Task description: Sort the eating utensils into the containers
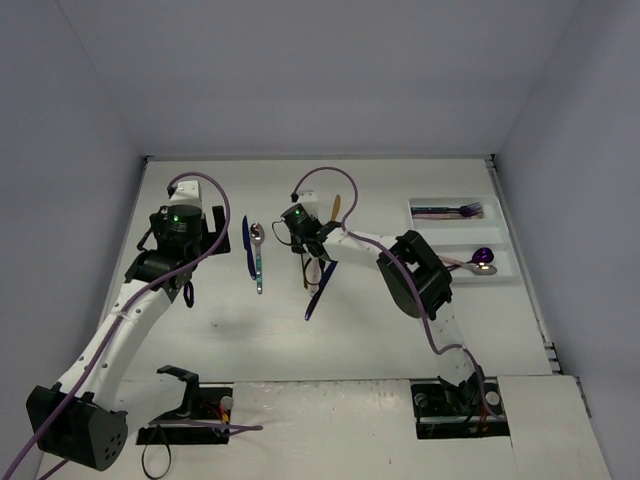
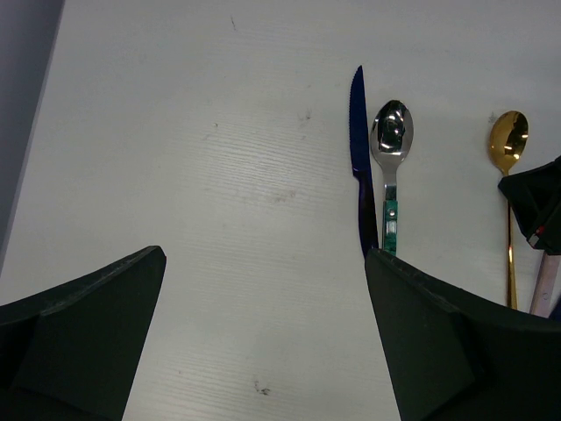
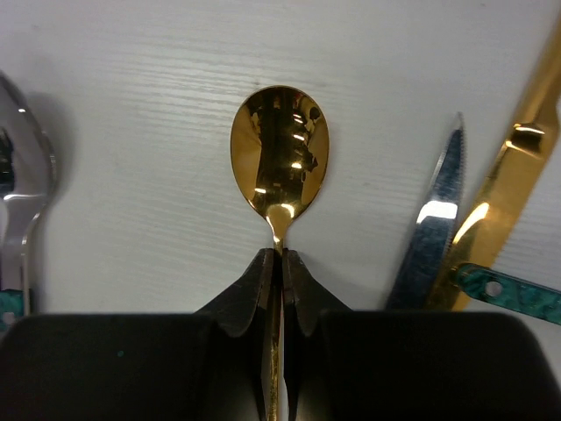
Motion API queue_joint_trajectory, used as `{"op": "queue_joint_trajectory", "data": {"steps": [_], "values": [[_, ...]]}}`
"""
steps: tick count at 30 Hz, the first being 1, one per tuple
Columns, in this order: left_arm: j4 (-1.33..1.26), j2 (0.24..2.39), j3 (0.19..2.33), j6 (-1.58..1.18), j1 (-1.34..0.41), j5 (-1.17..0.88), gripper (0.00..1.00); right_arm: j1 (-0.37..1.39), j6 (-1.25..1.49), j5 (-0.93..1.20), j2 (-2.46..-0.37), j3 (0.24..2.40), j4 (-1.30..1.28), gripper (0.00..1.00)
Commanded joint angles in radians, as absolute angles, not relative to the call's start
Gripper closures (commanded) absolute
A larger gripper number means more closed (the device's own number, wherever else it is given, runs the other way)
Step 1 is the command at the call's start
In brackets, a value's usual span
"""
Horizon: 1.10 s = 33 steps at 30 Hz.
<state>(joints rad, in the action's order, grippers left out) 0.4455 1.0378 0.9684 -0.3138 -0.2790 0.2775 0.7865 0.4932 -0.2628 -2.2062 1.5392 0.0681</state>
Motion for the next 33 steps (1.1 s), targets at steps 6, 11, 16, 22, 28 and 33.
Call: {"op": "queue_joint_trajectory", "data": {"steps": [6, 11, 16, 22, 28, 33], "values": [[0.417, 1.023, 0.987, -0.306, -0.272, 0.291, 0.03, 0.806, 0.481, -0.248, -2.120, 1.725, 0.063, 1.00], [0.417, 1.014, 0.986, -0.305, -0.272, 0.298, 0.03, 0.745, 0.551, -0.442, -1.986, 1.645, 0.062, 1.00], [0.415, 1.009, 0.986, -0.307, -0.272, 0.294, 0.03, 0.573, 0.730, -0.523, -1.802, 1.374, 0.061, 1.00], [0.414, 1.003, 0.986, -0.308, -0.272, 0.288, 0.03, 0.321, 0.918, -0.604, -1.562, 1.098, 0.061, 1.00], [0.414, 1.004, 0.986, -0.310, -0.272, 0.286, 0.03, 0.081, 1.029, -0.596, -1.440, 0.921, 0.063, 1.00], [0.414, 1.010, 0.988, -0.310, -0.272, 0.282, 0.03, -0.028, 1.063, -0.571, -1.432, 0.873, 0.061, 1.00]]}}
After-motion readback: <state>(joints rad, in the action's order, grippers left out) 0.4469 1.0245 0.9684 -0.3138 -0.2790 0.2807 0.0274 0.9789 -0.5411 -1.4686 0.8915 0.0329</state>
